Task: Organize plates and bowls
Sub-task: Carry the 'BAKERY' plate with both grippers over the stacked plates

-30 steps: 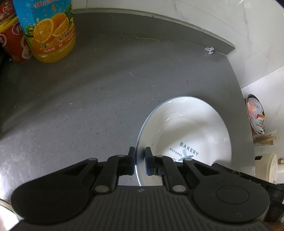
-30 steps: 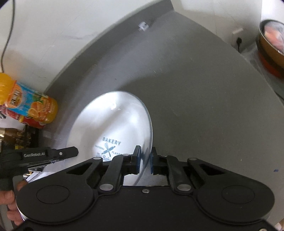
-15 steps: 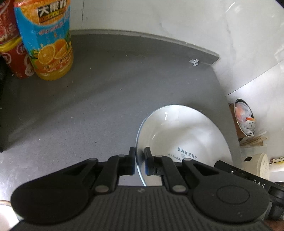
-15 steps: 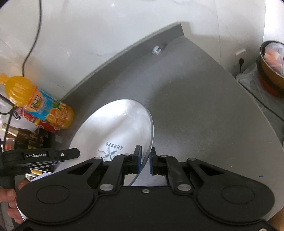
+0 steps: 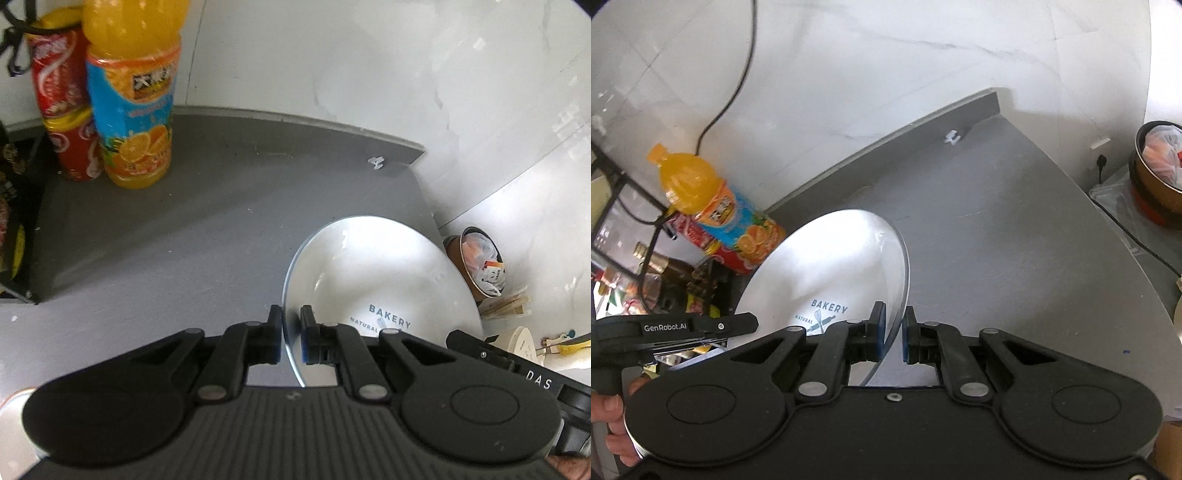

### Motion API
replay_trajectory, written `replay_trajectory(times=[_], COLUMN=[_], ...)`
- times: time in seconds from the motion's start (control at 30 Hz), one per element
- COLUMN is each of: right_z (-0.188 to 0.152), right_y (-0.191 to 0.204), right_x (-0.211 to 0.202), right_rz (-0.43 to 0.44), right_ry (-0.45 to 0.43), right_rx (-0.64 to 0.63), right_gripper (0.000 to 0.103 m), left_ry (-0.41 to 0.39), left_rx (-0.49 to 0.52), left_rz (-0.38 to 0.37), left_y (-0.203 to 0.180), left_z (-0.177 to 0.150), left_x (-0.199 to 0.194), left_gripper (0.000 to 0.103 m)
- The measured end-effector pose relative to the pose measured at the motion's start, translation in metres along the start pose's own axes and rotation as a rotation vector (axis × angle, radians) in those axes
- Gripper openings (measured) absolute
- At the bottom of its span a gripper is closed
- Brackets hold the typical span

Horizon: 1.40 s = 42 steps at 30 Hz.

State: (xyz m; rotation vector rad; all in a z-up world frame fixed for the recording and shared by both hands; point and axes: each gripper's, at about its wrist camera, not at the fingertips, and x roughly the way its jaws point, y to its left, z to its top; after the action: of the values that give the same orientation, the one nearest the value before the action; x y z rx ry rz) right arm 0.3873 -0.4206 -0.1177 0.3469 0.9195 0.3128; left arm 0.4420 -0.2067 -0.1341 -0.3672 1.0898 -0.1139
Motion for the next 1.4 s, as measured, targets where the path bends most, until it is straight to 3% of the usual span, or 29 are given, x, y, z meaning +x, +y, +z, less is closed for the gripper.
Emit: replay_trajectory(times=[0.67, 1.4], right_z=[-0.059, -0.113], right_y=[0.065, 0.108], right_x=[-0.023, -0.011], right_rz=[0.071, 0.135], right_ry=[0.014, 0.102], right_rx=[-0.086, -0.191], right_gripper=[0.009, 0.009], left_ry=[-0.078, -0.105], left_rx=[-0.070, -0.184], left_rz=[0.039, 0.109], left_y=[0.050, 0.109], left_z=[-0.055, -0.116], left_x=[-0.087, -0.134], left_gripper=[0.008, 0.008])
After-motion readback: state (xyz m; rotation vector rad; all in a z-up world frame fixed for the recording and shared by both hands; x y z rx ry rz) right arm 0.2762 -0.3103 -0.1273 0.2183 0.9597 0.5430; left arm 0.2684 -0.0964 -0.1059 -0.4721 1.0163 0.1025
